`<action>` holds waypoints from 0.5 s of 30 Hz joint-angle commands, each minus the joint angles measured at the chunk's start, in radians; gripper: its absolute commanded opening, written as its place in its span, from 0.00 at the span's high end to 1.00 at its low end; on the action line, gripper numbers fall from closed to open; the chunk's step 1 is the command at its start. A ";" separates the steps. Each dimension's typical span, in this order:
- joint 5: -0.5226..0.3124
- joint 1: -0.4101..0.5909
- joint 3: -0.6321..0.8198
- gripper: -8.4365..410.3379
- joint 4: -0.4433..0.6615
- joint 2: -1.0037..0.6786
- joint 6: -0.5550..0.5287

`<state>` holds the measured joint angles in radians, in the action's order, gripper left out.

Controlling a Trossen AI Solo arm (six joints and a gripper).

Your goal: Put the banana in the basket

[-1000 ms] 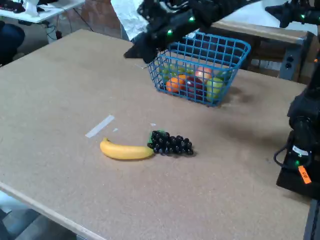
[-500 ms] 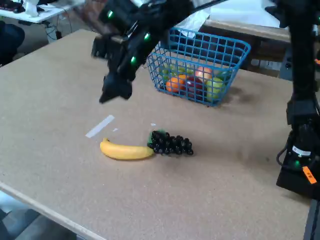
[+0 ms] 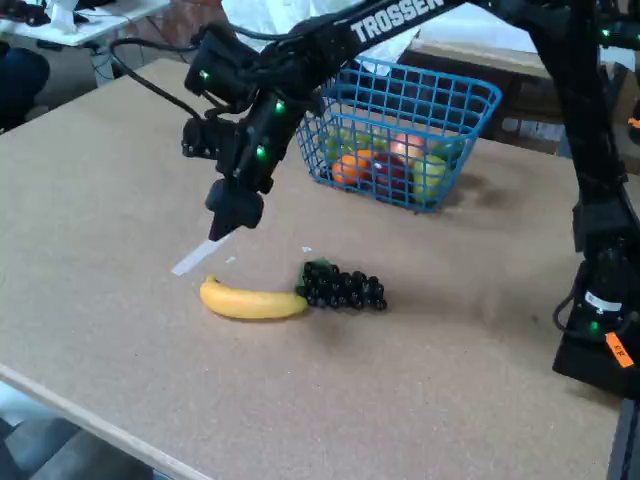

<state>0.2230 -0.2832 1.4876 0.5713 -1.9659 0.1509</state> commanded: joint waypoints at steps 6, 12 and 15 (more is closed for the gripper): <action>0.006 -0.001 -0.006 0.40 0.097 -0.003 -0.007; 0.028 -0.004 -0.009 0.40 0.153 -0.012 -0.031; 0.087 -0.006 -0.009 0.40 0.177 -0.032 -0.058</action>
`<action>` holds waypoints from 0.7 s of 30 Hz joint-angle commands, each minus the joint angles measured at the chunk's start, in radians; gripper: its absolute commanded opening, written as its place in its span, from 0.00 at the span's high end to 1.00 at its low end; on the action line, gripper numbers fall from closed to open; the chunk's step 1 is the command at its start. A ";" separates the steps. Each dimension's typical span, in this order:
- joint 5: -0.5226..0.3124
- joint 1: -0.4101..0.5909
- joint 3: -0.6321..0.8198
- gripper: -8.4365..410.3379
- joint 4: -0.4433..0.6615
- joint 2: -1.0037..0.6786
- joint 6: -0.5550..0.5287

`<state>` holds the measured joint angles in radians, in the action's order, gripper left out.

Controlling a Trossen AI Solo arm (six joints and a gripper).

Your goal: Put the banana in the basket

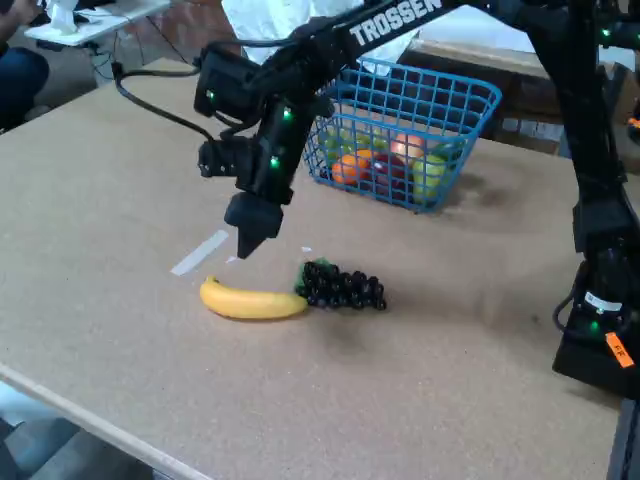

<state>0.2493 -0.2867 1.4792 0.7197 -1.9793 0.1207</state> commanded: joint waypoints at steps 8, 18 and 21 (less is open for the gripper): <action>0.062 -0.017 0.000 0.40 0.035 -0.115 -0.043; 0.047 -0.018 0.000 0.40 0.028 -0.127 -0.047; 0.034 -0.018 0.000 0.40 0.027 -0.128 -0.040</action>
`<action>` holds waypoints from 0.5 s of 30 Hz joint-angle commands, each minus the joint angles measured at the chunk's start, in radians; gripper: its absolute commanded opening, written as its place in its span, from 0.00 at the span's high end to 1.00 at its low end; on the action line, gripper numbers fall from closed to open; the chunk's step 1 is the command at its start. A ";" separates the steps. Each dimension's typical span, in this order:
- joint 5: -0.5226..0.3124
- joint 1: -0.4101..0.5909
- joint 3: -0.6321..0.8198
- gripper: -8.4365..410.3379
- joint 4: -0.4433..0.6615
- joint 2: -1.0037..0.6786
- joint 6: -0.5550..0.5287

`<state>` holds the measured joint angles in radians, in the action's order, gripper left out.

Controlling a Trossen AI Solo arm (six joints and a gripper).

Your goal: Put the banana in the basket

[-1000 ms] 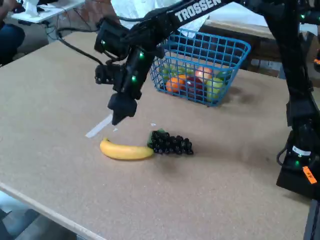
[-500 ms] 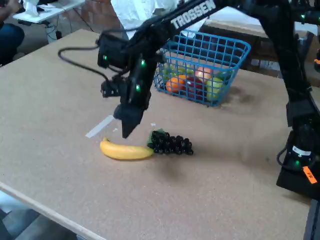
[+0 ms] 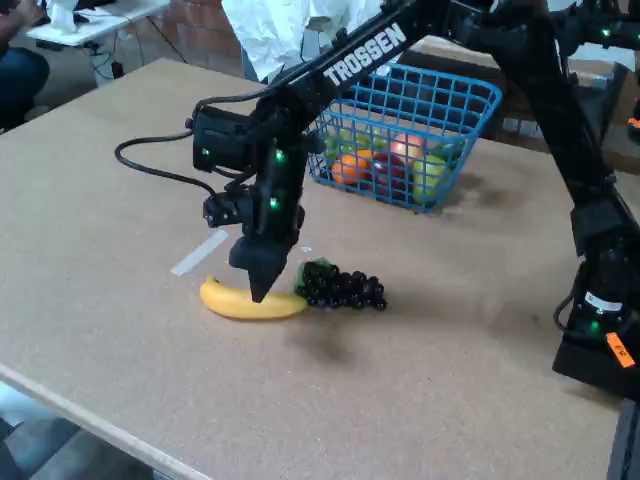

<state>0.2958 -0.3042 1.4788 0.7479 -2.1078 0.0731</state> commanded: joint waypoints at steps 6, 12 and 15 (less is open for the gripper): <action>-0.057 0.001 0.000 0.40 -0.003 0.000 0.027; -0.090 0.002 0.000 0.40 -0.031 -0.015 0.045; -0.095 0.002 0.000 0.40 -0.040 -0.035 0.047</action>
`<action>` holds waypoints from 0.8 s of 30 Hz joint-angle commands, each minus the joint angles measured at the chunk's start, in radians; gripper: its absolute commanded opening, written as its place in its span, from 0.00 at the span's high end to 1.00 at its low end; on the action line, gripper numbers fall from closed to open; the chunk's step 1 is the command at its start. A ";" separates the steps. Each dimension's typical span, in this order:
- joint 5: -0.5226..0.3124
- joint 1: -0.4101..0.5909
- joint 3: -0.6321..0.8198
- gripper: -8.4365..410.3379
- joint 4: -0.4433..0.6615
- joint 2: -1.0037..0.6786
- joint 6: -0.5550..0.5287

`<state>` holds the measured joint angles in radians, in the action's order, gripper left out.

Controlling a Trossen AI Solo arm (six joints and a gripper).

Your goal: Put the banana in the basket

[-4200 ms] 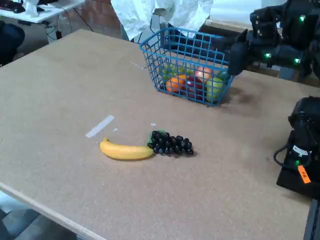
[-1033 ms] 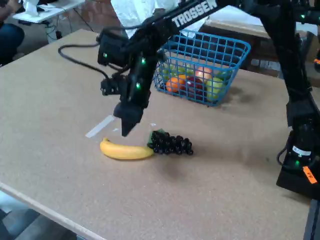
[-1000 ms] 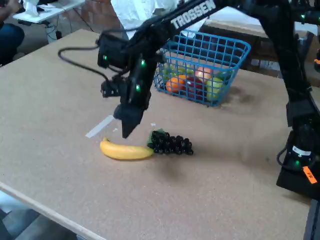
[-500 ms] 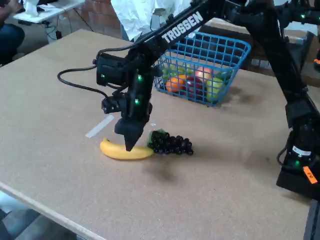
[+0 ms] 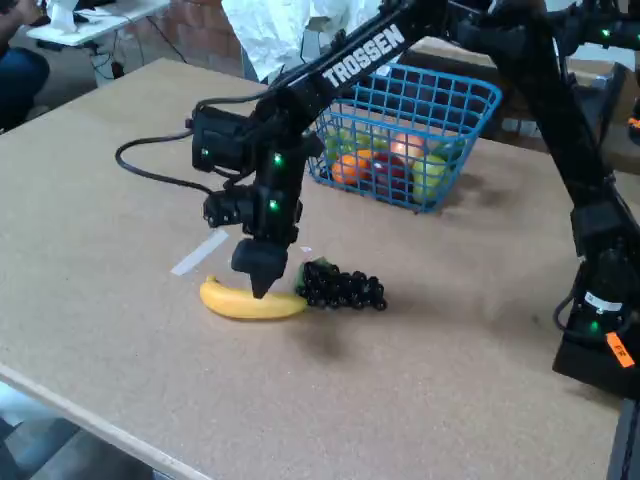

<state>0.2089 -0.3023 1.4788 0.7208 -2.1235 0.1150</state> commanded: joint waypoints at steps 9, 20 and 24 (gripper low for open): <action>0.018 0.000 0.000 0.40 -0.056 -0.090 0.022; 0.046 -0.002 0.000 0.40 -0.099 -0.129 0.044; 0.045 -0.003 0.000 0.40 -0.109 -0.143 0.039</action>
<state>0.2474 -0.3038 1.4788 0.6205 -2.2562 0.1551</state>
